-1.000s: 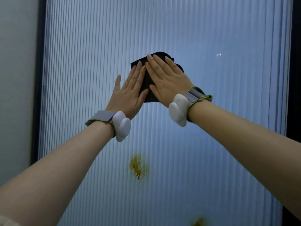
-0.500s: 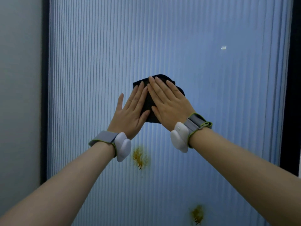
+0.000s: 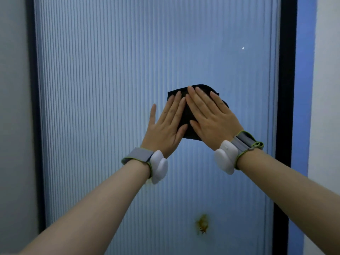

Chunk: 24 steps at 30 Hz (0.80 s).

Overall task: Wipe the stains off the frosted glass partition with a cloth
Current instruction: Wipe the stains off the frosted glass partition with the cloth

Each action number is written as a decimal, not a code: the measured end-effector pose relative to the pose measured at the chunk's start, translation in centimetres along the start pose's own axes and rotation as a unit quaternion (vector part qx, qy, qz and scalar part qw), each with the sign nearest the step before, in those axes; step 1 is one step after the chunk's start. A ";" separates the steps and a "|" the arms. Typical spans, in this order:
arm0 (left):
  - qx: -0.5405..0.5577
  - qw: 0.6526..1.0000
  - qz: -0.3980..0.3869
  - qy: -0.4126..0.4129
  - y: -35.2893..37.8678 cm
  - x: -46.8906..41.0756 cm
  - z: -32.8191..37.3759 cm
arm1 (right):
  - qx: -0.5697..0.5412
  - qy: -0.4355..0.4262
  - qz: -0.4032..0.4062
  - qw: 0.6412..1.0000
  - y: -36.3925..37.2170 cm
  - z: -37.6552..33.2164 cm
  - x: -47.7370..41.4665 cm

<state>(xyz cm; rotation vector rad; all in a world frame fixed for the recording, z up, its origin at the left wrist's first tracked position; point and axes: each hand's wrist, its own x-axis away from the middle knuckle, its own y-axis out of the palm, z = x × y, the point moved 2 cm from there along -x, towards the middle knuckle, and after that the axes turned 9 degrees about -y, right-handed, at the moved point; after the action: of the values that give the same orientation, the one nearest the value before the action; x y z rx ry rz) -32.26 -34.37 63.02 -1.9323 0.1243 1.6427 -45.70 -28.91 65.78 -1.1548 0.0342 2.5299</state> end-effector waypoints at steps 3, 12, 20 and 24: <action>0.007 1.000 0.004 0.022 0.2 -0.2 2.7 | 0.005 0.014 -0.005 1.000 -0.4 1.7 2.2; -0.024 0.997 0.023 0.068 0.6 -0.7 7.1 | 0.001 0.056 -0.029 0.998 -0.6 4.0 5.8; -0.034 0.996 0.023 0.084 1.5 2.4 6.6 | 0.004 0.072 -0.019 0.997 -0.1 1.1 7.9; -0.056 0.994 0.026 0.091 2.2 4.5 5.7 | 0.005 0.062 -0.028 0.998 0.4 -0.8 8.9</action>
<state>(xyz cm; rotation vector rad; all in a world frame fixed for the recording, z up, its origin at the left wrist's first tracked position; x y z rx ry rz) -37.16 -32.04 57.68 -2.1803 0.1573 1.5324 -50.54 -26.62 58.65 -1.2901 0.0459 2.4037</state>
